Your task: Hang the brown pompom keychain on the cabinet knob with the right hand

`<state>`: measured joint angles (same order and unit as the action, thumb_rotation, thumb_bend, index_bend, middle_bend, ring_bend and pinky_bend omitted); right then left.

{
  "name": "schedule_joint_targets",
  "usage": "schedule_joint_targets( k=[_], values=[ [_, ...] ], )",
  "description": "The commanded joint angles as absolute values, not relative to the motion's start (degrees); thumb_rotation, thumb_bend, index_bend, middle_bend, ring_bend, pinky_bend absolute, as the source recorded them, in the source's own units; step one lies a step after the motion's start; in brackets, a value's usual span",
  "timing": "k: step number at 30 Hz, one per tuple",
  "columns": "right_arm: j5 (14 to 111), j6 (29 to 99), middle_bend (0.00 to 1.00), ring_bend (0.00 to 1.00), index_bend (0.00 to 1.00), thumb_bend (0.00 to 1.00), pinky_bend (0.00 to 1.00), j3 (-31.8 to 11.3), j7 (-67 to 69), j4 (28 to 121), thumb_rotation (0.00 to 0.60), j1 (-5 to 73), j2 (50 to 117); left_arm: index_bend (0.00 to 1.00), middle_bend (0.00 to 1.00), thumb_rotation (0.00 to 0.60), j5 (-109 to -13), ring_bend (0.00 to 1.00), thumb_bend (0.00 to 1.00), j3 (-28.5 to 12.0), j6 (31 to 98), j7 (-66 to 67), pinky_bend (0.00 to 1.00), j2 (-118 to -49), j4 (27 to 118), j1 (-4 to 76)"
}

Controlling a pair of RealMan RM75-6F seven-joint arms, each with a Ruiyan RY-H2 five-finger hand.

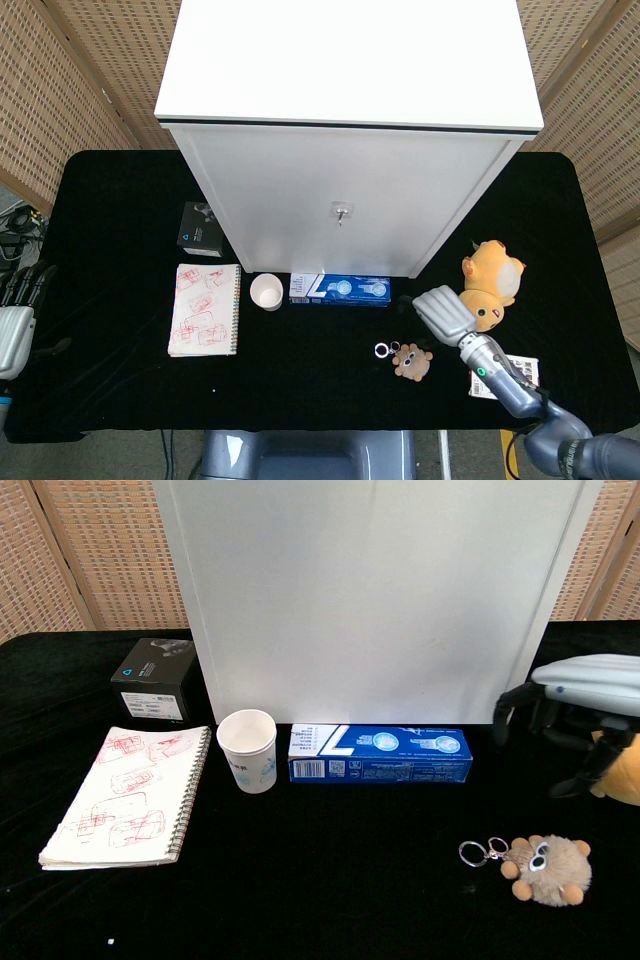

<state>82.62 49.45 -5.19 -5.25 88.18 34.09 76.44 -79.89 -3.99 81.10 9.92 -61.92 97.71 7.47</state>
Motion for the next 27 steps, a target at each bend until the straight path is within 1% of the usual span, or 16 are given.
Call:
schedule_joint_targets(
  k=[1,3,7,14,18,22,27],
  values=[
    [75.89,43.86,0.93,0.95,0.48,0.35,1.00,-6.96,-9.64,87.31,0.600,38.09,81.89,0.00,0.00,0.600,-79.61,0.00,0.00,-4.14,81.45,10.13,0.00,-62.02,97.27,7.35],
    [73.37,43.07,0.93,0.95,0.51,0.38,1.00,-6.92,-11.74,86.48,0.600,38.70,83.71,0.00,0.00,0.600,-79.42,0.00,0.00,-4.17,81.47,10.06,0.00,-62.10,97.00,7.31],
    [68.31,44.08,0.93,0.95,0.52,0.44,1.00,-6.10,-17.86,84.94,0.600,38.97,87.28,0.00,0.00,0.600,-79.03,0.00,0.00,-4.22,81.05,9.19,0.00,-61.93,96.74,7.38],
    [63.80,44.90,0.93,0.95,0.52,0.46,1.00,-4.78,-22.75,83.99,0.600,39.39,89.77,0.00,0.00,0.600,-79.21,0.00,0.00,-4.03,80.83,8.90,0.00,-61.87,96.79,7.46],
    [62.76,45.07,0.93,0.95,0.51,0.47,1.00,-3.75,-23.76,82.79,0.600,39.35,90.59,0.00,0.00,0.600,-79.15,0.00,0.00,-3.95,80.53,9.02,0.00,-61.93,96.88,7.61],
    [62.77,45.47,0.93,0.95,0.52,0.51,1.00,-3.12,-23.63,81.69,0.600,39.22,91.66,0.00,0.00,0.600,-79.25,0.00,0.00,-3.79,80.30,9.23,0.00,-62.08,97.00,7.73],
    [63.87,45.83,0.93,0.95,0.52,0.51,1.00,-2.32,-23.28,80.89,0.600,39.16,92.47,0.00,0.00,0.600,-79.32,0.00,0.00,-3.64,80.16,9.75,0.00,-62.29,97.09,7.86]
  ],
)
